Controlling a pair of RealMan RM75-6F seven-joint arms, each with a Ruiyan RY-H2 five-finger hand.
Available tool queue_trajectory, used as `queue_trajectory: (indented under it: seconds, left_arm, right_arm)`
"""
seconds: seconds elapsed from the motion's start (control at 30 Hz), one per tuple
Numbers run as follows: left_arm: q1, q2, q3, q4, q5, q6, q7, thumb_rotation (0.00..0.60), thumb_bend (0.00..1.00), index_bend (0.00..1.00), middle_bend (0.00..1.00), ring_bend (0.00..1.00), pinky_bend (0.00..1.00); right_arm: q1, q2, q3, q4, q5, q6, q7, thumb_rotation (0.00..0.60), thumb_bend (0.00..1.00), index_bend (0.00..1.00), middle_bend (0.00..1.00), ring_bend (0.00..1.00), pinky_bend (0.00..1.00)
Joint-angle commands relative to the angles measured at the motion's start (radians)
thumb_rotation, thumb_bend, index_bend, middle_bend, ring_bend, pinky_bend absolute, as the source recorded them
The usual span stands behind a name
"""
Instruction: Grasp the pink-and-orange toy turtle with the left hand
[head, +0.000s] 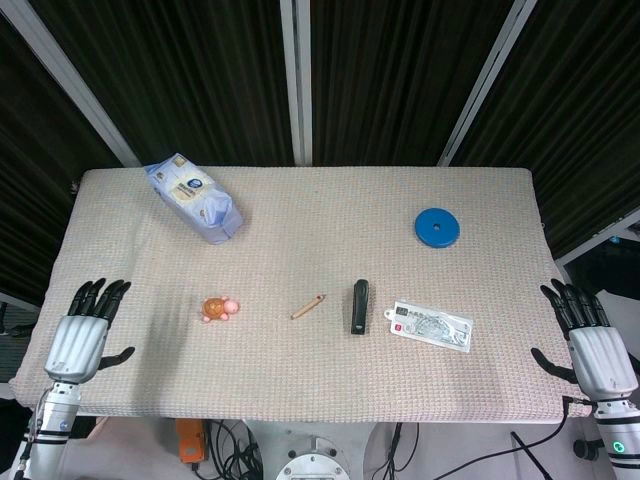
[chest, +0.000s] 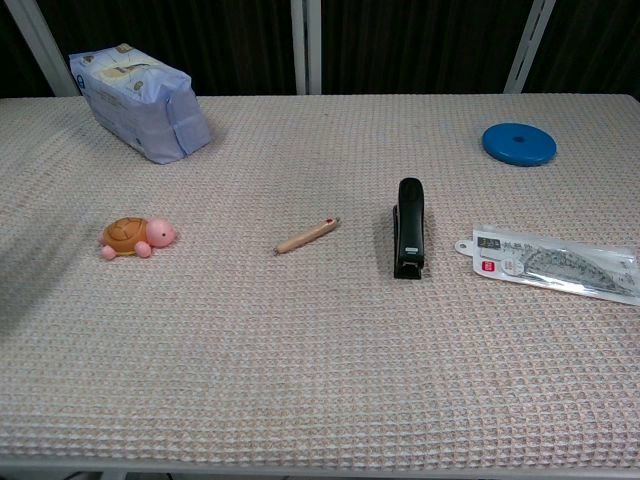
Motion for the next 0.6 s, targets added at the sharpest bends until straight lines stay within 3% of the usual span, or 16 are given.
queue_trajectory:
  seconds: [0.03, 0.37, 0.57, 0.6]
  left_arm:
    - [-0.001, -0.001, 0.000, 0.000, -0.002, -0.002, 0.002, 0.600, 0.09, 0.08, 0.09, 0.00, 0.07]
    - [-0.028, 0.011, 0.005, -0.017, 0.005, -0.052, -0.004, 0.600, 0.10, 0.11, 0.10, 0.00, 0.07]
    - [-0.085, -0.021, -0.033, -0.022, -0.054, -0.131, 0.047, 0.600, 0.11, 0.19, 0.16, 0.00, 0.08]
    - [-0.091, -0.035, -0.042, -0.016, -0.067, -0.136, 0.060, 0.573, 0.11, 0.19, 0.17, 0.00, 0.10]
  right_arm:
    - [0.000, 0.000, 0.000, 0.001, 0.000, 0.001, 0.001, 0.600, 0.15, 0.00, 0.00, 0.00, 0.00]
    - [-0.001, 0.002, 0.004, 0.002, 0.003, 0.006, 0.003, 0.600, 0.15, 0.00, 0.00, 0.00, 0.00]
    - [0.000, 0.003, 0.001, -0.008, -0.002, 0.004, -0.003, 0.600, 0.15, 0.00, 0.00, 0.00, 0.00]
    - [0.001, 0.003, 0.000, -0.011, -0.004, 0.003, -0.006, 0.600, 0.15, 0.00, 0.00, 0.00, 0.00]
